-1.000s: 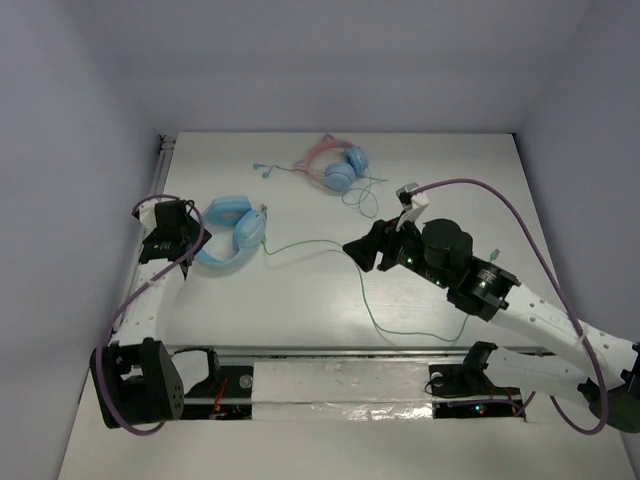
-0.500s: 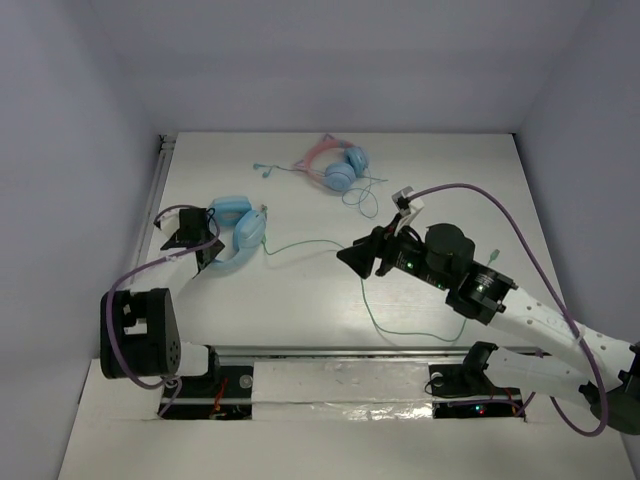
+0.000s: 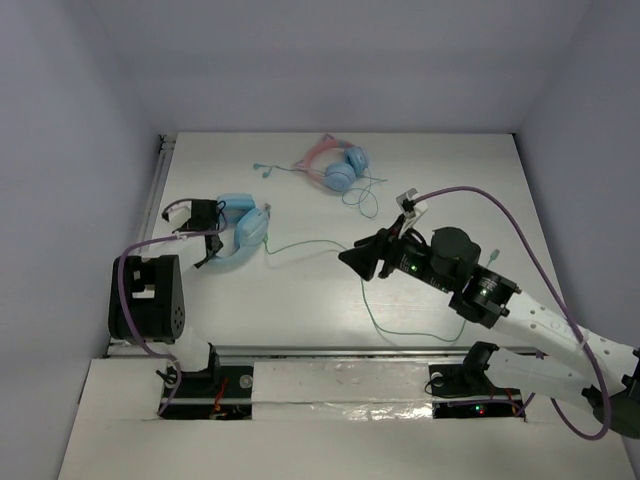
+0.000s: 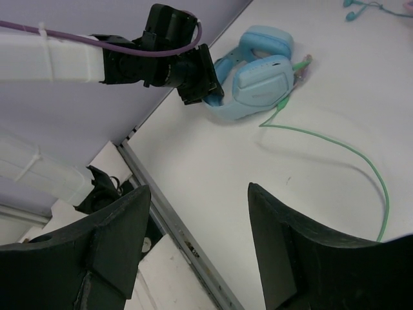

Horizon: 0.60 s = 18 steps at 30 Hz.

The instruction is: Wrap the headphones

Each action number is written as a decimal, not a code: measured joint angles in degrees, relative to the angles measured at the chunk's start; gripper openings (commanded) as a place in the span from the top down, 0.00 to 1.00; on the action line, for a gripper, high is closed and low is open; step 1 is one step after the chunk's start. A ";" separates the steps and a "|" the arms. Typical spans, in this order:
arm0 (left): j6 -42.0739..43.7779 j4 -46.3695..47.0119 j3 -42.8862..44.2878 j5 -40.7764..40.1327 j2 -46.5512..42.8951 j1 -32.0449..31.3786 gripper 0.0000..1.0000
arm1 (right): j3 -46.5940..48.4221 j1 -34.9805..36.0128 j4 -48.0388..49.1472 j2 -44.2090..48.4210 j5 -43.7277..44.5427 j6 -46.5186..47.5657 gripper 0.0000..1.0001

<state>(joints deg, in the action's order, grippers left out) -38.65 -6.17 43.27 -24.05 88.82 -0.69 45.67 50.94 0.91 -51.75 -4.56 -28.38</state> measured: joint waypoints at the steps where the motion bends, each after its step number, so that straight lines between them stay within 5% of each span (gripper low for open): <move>1: 0.24 -0.17 0.70 -0.42 0.76 0.00 0.77 | -0.07 0.00 0.00 0.22 0.02 -0.02 0.32; 3: 0.66 0.28 1.77 -0.63 1.99 0.09 1.00 | -0.17 0.00 0.00 0.74 0.42 -0.11 0.35; 5: 1.11 0.42 2.51 0.15 2.62 0.11 1.00 | -0.52 0.00 -0.02 1.53 1.11 -0.13 0.38; 7: 1.46 0.46 2.67 1.44 2.58 -0.07 1.00 | -0.74 -0.02 -0.07 2.08 1.68 0.00 0.61; 8: 1.79 0.28 2.67 2.10 2.34 -0.09 1.00 | -0.74 0.00 -0.07 2.14 1.81 0.11 0.81; 10: 2.75 -0.63 2.75 3.58 1.38 -0.35 1.00 | -0.74 0.00 -0.11 1.90 1.57 0.02 0.99; 11: 3.43 -1.55 2.89 4.74 0.20 -0.57 1.00 | -0.74 0.00 -0.07 1.53 1.31 0.02 1.00; 14: 6.73 -6.43 5.31 9.16 -4.68 -1.33 1.00 | -0.74 0.00 -0.17 -0.22 -0.46 0.11 1.00; 15: 8.11 -8.76 7.08 10.80 -6.34 -1.57 1.00 | -0.74 0.00 -0.31 -0.81 -0.92 0.15 0.92; 17: 10.27 -12.50 11.23 14.73 -9.20 -1.95 1.00 | -0.74 0.00 -0.57 -1.55 -1.38 0.39 0.68; 18: 10.80 -13.62 13.18 16.70 -10.29 -1.99 1.00 | -0.74 -0.02 -0.74 -1.70 -1.36 0.39 0.39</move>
<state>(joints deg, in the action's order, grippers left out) -27.86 -19.79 56.45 -7.35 78.52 -2.68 44.93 50.92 0.16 -53.45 -5.91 -27.99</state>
